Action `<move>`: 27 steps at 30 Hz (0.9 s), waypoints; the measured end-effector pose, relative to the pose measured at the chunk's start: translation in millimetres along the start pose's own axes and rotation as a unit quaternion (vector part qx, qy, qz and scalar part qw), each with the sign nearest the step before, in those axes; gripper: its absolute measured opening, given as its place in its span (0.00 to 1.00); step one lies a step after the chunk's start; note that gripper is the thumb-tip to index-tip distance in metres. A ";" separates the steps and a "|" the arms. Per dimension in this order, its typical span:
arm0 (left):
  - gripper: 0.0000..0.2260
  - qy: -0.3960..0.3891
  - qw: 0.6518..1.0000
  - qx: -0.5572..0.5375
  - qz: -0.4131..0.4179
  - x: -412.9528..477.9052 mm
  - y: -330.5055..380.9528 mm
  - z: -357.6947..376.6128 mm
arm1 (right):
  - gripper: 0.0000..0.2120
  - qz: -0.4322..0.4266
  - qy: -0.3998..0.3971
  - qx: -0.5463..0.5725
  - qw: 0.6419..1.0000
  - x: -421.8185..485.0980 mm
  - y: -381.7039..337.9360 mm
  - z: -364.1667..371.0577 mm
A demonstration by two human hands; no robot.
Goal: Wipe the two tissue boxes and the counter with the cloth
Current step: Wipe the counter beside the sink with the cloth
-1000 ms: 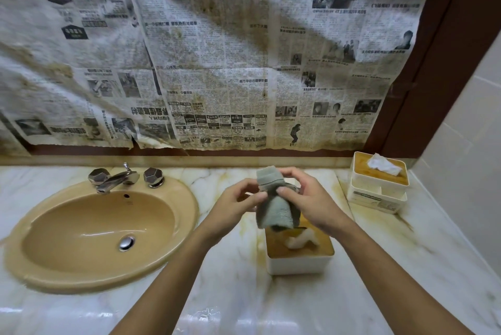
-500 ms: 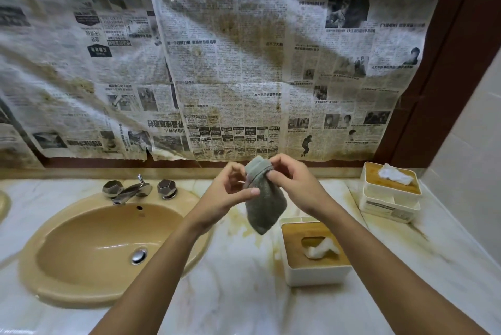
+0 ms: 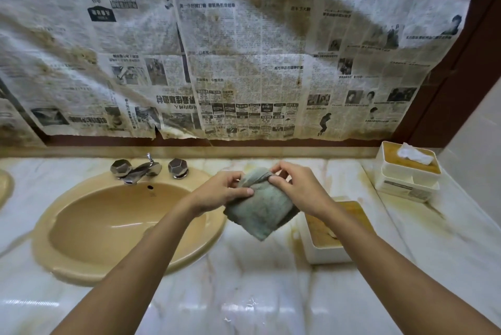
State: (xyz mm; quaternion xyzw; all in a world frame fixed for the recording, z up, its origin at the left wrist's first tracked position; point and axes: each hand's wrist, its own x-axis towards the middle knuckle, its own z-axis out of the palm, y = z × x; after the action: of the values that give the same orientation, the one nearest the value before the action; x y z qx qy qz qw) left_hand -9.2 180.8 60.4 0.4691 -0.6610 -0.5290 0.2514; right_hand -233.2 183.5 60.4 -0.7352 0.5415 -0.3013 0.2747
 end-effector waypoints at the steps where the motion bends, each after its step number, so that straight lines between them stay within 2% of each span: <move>1: 0.11 -0.013 1.000 0.008 -0.019 0.5 -10.2 0.7 | 0.01 0.013 -0.019 -0.013 1.000 -3.0 5.8 8.0; 5: 0.12 -0.059 0.993 0.040 -0.088 6.4 -54.3 5.6 | 0.03 0.070 -0.084 -0.038 0.993 -12.6 27.6 37.8; 8: 0.03 -0.066 0.992 0.013 -0.107 18.3 -77.8 10.6 | 0.03 0.120 -0.085 -0.048 0.988 -7.7 42.7 55.0; 11: 0.10 -0.003 0.994 0.043 -0.102 38.4 -96.7 11.8 | 0.16 0.169 -0.088 -0.116 0.975 3.1 58.1 70.5; 13: 0.13 0.063 0.987 0.117 -0.094 52.1 -111.1 7.4 | 0.24 0.172 -0.098 -0.182 0.963 6.2 64.9 83.5; 17: 0.18 0.167 0.954 0.227 -0.100 71.5 -138.3 -4.4 | 0.28 0.198 -0.132 -0.142 0.961 -0.9 67.3 130.4; 20: 0.21 0.191 0.929 0.295 -0.116 78.1 -157.7 -6.4 | 0.35 0.242 -0.171 -0.184 0.937 -15.2 73.1 172.8; 25: 0.22 0.204 0.894 0.381 -0.115 85.1 -183.0 -14.5 | 0.33 0.261 -0.046 -0.233 0.936 -11.7 87.8 201.9; 27: 0.22 0.223 0.880 0.409 -0.096 91.9 -187.1 -18.4 | 0.32 0.266 -0.022 -0.256 0.929 -2.6 96.1 201.9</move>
State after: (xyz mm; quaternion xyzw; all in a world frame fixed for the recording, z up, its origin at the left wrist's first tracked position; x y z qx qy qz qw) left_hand 32.5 90.8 -123.9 0.6969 -0.6967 -0.1145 0.1258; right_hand -144.9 176.5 -145.0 -0.6158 0.7699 -0.0524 0.1593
